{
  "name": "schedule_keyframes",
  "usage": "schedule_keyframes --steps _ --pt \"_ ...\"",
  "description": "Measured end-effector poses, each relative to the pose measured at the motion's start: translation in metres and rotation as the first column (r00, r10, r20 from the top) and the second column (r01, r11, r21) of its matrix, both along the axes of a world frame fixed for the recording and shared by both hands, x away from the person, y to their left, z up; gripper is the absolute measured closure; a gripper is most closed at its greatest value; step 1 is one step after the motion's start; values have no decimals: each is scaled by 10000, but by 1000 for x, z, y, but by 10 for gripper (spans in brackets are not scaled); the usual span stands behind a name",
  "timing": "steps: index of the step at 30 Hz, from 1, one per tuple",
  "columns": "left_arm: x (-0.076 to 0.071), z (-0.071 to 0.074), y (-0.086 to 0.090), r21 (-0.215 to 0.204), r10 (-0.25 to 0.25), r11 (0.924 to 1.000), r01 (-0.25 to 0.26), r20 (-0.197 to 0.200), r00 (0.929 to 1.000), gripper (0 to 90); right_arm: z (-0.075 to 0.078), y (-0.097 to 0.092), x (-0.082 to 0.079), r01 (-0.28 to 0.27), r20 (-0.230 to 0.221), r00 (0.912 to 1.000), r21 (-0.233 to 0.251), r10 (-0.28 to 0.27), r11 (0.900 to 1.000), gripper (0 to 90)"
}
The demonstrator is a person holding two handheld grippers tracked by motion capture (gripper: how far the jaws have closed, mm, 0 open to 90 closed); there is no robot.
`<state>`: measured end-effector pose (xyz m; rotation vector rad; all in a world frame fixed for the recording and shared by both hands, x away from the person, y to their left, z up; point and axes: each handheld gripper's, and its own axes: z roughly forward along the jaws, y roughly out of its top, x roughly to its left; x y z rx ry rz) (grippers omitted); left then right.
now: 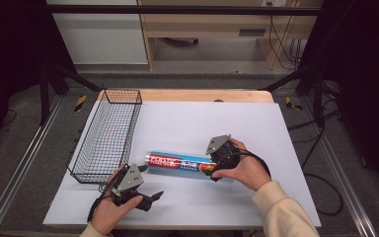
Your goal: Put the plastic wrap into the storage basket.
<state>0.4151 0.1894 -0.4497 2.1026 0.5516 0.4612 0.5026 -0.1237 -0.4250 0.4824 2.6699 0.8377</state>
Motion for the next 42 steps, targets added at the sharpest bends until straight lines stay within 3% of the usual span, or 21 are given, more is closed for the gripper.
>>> schedule_keyframes --steps 10,17,25,31,33,34,35,36,38,39,40,41,42 --pt "1 0 0 -25 -82 10000 82 -79 9999 34 -28 14 10 -446 -840 9957 -744 383 9962 156" --pt "1 -1 -1 8 -117 9999 117 -144 9998 35 -29 17 13 -537 -1048 9936 -1188 413 9915 247" --pt "1 -1 -1 55 -113 9999 114 -132 9998 35 -30 21 13 -526 -1085 9935 -1586 355 9859 267" --pt "0 0 -2 277 -179 9995 180 -13 9998 38 -31 21 4 -660 -316 9976 -1694 615 9833 280" --pt "1 0 -3 243 -199 9995 198 27 9998 38 -30 20 -1 -648 190 9974 -1815 694 9813 283" --pt "1 0 -3 243 -199 9995 198 27 9998 39 -30 20 -1 -648 190 9974 -1815 694 9813 283" --pt "2 2 -4 389 -230 9990 223 166 9996 40 -24 18 -5 -629 483 9961 -1993 739 9779 284" --pt "3 4 -5 567 -257 9981 236 359 9990 40 -24 18 -5 -629 483 9961 -1993 739 9779 284" --pt "11 18 -11 1420 -608 9887 482 857 9945 41 -9 12 -9 -692 806 9928 -2161 884 9739 284" --pt "11 18 -11 1420 -608 9887 482 857 9945 41 -9 12 -9 -692 806 9928 -2161 884 9739 284" --pt "15 26 -15 1727 -807 9830 618 1049 9912 41 3 8 -10 -670 1091 9894 -2395 955 9686 284" --pt "18 30 -17 2028 -957 9767 702 1189 9883 41 3 8 -10 -670 1091 9894 -2395 955 9686 284" --pt "24 38 -21 2415 -1171 9670 812 1382 9834 40 17 5 -10 -615 1319 9864 -2561 979 9647 284"
